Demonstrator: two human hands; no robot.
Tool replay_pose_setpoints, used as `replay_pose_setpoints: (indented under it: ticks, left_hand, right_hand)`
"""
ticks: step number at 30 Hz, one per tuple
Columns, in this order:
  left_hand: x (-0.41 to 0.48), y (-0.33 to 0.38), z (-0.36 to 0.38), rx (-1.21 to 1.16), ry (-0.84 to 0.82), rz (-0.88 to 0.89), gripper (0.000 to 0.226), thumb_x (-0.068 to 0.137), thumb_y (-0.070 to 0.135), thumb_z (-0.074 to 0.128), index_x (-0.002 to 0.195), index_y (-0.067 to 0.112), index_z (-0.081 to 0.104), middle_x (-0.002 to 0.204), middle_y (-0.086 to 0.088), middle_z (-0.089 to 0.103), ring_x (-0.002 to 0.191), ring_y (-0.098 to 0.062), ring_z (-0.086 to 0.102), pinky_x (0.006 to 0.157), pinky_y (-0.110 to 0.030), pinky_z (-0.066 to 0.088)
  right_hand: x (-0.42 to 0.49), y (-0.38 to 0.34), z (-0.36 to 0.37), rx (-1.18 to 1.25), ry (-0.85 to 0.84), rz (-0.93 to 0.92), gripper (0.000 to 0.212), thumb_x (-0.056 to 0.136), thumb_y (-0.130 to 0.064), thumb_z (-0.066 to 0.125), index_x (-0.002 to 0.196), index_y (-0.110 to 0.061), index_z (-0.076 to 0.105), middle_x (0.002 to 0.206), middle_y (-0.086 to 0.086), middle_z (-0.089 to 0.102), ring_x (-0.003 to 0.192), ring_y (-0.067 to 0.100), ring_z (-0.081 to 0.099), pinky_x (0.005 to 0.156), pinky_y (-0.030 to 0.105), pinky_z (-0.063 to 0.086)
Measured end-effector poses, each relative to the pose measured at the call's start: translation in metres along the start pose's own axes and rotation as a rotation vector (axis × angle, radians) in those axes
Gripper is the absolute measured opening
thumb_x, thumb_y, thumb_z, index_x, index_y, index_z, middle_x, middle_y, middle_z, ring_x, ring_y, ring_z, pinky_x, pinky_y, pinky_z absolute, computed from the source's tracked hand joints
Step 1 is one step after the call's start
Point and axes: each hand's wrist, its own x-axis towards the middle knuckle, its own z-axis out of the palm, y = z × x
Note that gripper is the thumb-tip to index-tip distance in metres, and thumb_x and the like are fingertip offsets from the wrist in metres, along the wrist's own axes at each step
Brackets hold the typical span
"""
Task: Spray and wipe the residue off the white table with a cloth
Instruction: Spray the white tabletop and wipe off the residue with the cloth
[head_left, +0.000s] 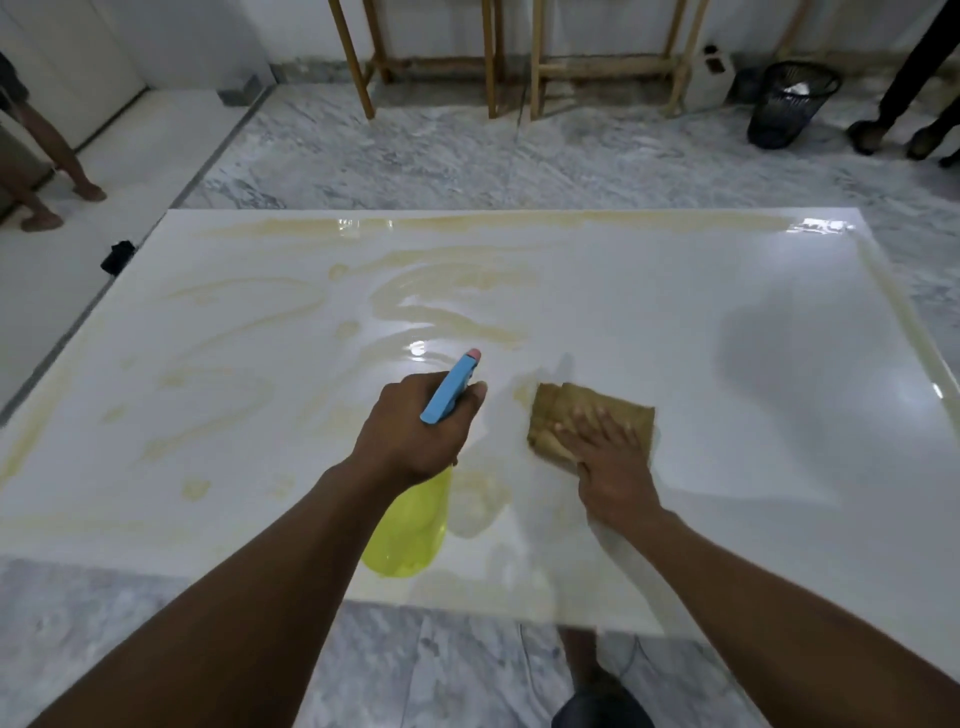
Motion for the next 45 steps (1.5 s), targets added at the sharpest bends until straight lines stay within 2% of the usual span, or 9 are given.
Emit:
replay_pose_setpoints:
  ticks: [7, 11, 15, 23, 27, 29, 31, 34, 45]
  left_hand:
    - [-0.128, -0.039, -0.024, -0.059, -0.04, -0.052, 0.047, 0.1, 0.047, 0.058, 0.076, 0.007, 0.06, 0.071, -0.019, 0.071, 0.055, -0.024, 0.073, 0.062, -0.033, 0.055]
    - [-0.145, -0.045, -0.047, -0.076, -0.034, -0.041, 0.041, 0.1, 0.049, 0.057, 0.081, 0.014, 0.067, 0.081, -0.021, 0.074, 0.059, -0.024, 0.073, 0.068, -0.038, 0.057]
    - [-0.129, -0.043, -0.059, -0.082, -0.03, -0.013, 0.045, 0.101, 0.046, 0.058, 0.078, 0.007, 0.059, 0.068, -0.019, 0.07, 0.048, -0.019, 0.072, 0.058, -0.028, 0.051]
    - [-0.012, -0.041, -0.058, -0.07, -0.025, -0.004, 0.045, 0.1, 0.047, 0.057, 0.064, 0.023, 0.047, 0.053, 0.003, 0.053, 0.041, -0.008, 0.061, 0.047, -0.013, 0.04]
    - [0.067, -0.04, -0.052, -0.079, -0.018, -0.003, 0.047, 0.096, 0.057, 0.054, 0.072, 0.017, 0.054, 0.061, -0.01, 0.06, 0.056, -0.03, 0.069, 0.064, -0.05, 0.059]
    - [0.094, -0.045, -0.046, -0.096, 0.001, -0.004, 0.046, 0.094, 0.059, 0.053, 0.072, 0.018, 0.053, 0.064, -0.011, 0.061, 0.058, -0.033, 0.068, 0.063, -0.055, 0.057]
    - [0.107, -0.049, -0.04, -0.125, 0.0, -0.004, 0.047, 0.094, 0.059, 0.053, 0.071, 0.019, 0.05, 0.064, -0.011, 0.059, 0.058, -0.034, 0.067, 0.062, -0.056, 0.056]
    - [0.12, -0.061, -0.03, -0.163, 0.0, -0.031, 0.046, 0.096, 0.056, 0.055, 0.07, 0.018, 0.05, 0.064, -0.012, 0.057, 0.059, -0.036, 0.066, 0.063, -0.057, 0.056]
    - [0.067, -0.089, -0.039, -0.102, -0.073, -0.05, 0.043, 0.096, 0.056, 0.057, 0.074, 0.02, 0.056, 0.065, -0.01, 0.064, 0.059, -0.032, 0.069, 0.065, -0.055, 0.057]
  right_hand:
    - [-0.13, -0.074, 0.008, 0.204, -0.098, 0.046, 0.055, 0.084, -0.021, 0.041, 0.135, -0.03, 0.058, 0.148, -0.002, 0.048, 0.143, 0.024, 0.037, 0.113, 0.046, 0.031]
    - [-0.111, -0.094, -0.066, 0.768, -0.095, 0.499, 0.028, 0.09, -0.009, 0.052, 0.11, -0.011, 0.071, 0.105, 0.011, 0.072, 0.094, 0.028, 0.068, 0.073, 0.028, 0.052]
    - [-0.09, -0.083, -0.11, 1.426, -0.306, 0.687, 0.03, 0.089, -0.014, 0.058, 0.117, -0.003, 0.064, 0.114, 0.02, 0.071, 0.101, 0.036, 0.068, 0.084, 0.043, 0.055]
    - [0.122, -0.041, -0.176, 1.007, -0.335, 0.326, 0.02, 0.078, -0.006, 0.053, 0.095, -0.002, 0.062, 0.095, 0.022, 0.059, 0.064, 0.029, 0.063, 0.057, 0.037, 0.051]
    - [0.258, -0.048, -0.206, 0.454, -0.04, 0.235, 0.036, 0.087, -0.05, 0.054, 0.086, -0.015, 0.062, 0.086, 0.012, 0.066, 0.069, 0.025, 0.055, 0.065, 0.035, 0.042]
    - [0.316, -0.043, -0.193, 0.165, 0.015, 0.166, 0.018, 0.095, -0.019, 0.048, 0.106, -0.019, 0.062, 0.11, 0.016, 0.066, 0.085, 0.029, 0.055, 0.073, 0.034, 0.038]
    - [0.352, -0.025, -0.166, 0.087, -0.023, 0.157, 0.048, 0.095, -0.007, 0.042, 0.14, -0.021, 0.051, 0.139, 0.014, 0.055, 0.114, 0.034, 0.055, 0.086, 0.036, 0.042]
    - [0.367, -0.002, -0.099, -0.047, -0.136, 0.101, 0.057, 0.099, -0.009, 0.041, 0.153, -0.024, 0.034, 0.159, 0.004, 0.032, 0.147, 0.031, 0.028, 0.113, 0.04, 0.026]
    - [0.21, -0.036, -0.027, -0.143, 0.025, -0.001, 0.063, 0.083, -0.003, 0.044, 0.142, -0.024, 0.054, 0.153, 0.006, 0.046, 0.144, 0.04, 0.035, 0.107, 0.059, 0.031]
